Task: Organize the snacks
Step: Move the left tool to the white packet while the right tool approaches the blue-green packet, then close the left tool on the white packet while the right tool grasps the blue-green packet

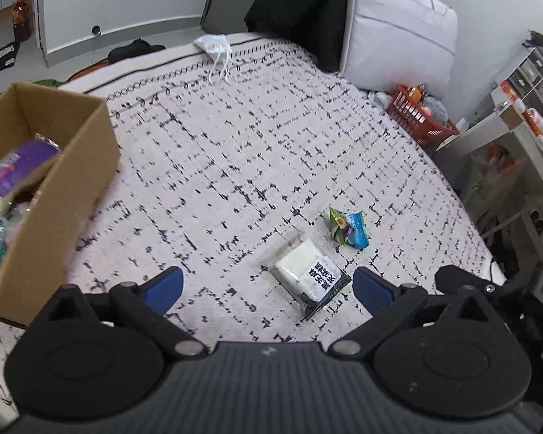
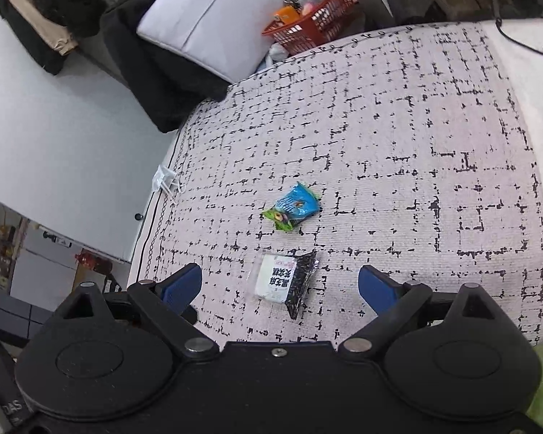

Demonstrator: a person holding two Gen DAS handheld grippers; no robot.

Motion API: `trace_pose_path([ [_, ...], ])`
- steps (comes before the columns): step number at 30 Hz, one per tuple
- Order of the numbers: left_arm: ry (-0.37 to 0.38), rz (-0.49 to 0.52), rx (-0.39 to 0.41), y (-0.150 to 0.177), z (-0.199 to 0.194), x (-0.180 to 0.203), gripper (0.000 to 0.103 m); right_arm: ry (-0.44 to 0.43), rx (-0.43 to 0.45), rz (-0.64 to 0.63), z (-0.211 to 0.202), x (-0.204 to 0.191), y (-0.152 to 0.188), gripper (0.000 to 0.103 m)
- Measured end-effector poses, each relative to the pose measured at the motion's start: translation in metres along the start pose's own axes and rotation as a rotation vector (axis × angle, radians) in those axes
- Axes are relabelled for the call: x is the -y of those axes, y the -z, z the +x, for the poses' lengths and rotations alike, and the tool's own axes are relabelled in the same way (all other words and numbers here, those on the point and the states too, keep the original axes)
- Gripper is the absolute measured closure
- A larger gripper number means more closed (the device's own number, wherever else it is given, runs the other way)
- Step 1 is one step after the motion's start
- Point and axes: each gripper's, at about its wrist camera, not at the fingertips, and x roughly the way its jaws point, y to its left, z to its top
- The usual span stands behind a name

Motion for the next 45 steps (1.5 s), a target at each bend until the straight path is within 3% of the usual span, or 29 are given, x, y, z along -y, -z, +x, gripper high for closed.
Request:
trace_pose_path([
  [11, -0.023, -0.057, -0.045, 0.002, 0.047, 0.014, 0.003, 0.046, -0.040, 0.100, 0.032, 0.021, -0.006, 0.010],
  [18, -0.054, -0.074, -0.054, -0.002, 0.073, 0.029, 0.003, 0.058, -0.015, 0.139, 0.043, 0.033, -0.027, 0.010],
  [30, -0.156, -0.047, -0.112, -0.003, 0.116, 0.039, 0.003, 0.046, -0.042, 0.165, 0.070, 0.041, -0.040, 0.010],
  [37, -0.169, -0.050, -0.146, -0.003, 0.113, 0.029, 0.003, 0.058, -0.074, 0.148, 0.085, 0.040, -0.039, 0.010],
  [40, -0.167, -0.050, -0.150, -0.004, 0.109, 0.020, 0.007, 0.062, -0.073, 0.133, 0.084, 0.036, -0.038, 0.010],
  [45, -0.161, -0.089, -0.165, -0.008, 0.099, 0.002, 0.025, 0.081, -0.077, 0.079, 0.085, 0.026, -0.032, 0.010],
])
